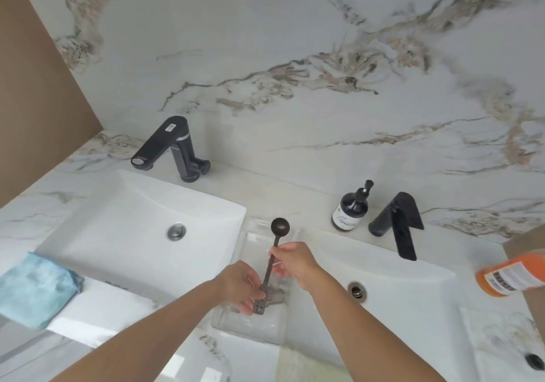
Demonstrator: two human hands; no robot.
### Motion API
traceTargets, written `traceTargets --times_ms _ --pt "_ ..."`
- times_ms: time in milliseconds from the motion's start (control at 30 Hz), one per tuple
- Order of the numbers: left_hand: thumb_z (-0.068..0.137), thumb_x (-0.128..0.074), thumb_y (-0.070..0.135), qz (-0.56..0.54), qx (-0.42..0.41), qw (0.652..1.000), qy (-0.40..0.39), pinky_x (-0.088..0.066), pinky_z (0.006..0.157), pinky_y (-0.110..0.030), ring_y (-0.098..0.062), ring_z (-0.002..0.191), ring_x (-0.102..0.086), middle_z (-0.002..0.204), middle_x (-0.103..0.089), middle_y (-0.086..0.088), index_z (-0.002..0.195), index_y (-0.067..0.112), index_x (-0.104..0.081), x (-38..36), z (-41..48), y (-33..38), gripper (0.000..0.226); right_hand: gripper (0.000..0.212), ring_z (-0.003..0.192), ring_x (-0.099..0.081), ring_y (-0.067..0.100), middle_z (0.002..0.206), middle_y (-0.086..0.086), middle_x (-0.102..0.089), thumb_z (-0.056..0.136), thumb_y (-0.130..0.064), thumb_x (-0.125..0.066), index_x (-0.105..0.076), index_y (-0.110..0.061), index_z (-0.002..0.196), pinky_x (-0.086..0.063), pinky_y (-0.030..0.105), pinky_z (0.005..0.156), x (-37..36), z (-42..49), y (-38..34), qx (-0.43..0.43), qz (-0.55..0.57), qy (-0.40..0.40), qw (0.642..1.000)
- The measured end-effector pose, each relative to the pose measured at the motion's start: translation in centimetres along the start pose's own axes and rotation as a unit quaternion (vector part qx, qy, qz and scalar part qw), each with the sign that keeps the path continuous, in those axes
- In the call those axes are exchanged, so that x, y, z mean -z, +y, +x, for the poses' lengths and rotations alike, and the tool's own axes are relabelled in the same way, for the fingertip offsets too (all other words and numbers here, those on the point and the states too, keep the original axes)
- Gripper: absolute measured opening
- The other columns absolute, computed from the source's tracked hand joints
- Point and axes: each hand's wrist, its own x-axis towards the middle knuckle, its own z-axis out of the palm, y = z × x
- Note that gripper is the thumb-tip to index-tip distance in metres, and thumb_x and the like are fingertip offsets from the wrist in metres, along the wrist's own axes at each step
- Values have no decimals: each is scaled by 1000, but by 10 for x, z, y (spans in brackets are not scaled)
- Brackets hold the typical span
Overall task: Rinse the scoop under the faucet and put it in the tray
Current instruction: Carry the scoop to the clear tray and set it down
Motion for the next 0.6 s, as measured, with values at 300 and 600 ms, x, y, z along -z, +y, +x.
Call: traceTargets --times_ms 300,600 --pt "87 -55 11 309 48 950 21 -61 78 -32 -26 88 -77 87 -80 -14 82 15 -55 -16 27 -10 6 26 78 -74 29 85 16 -76 89 -20 -64 -63 -8 66 -60 35 78 -49 28 20 -38 -155 119 980" --pt "89 -56 12 412 31 908 73 -53 83 -34 -31 109 -66 114 -70 -15 116 7 -60 -29 44 -18 28 16 90 -68 25 92 9 -73 88 -23 -65 -68 -7 87 -45 24 69 -59 42 45 -15 -227 142 963"
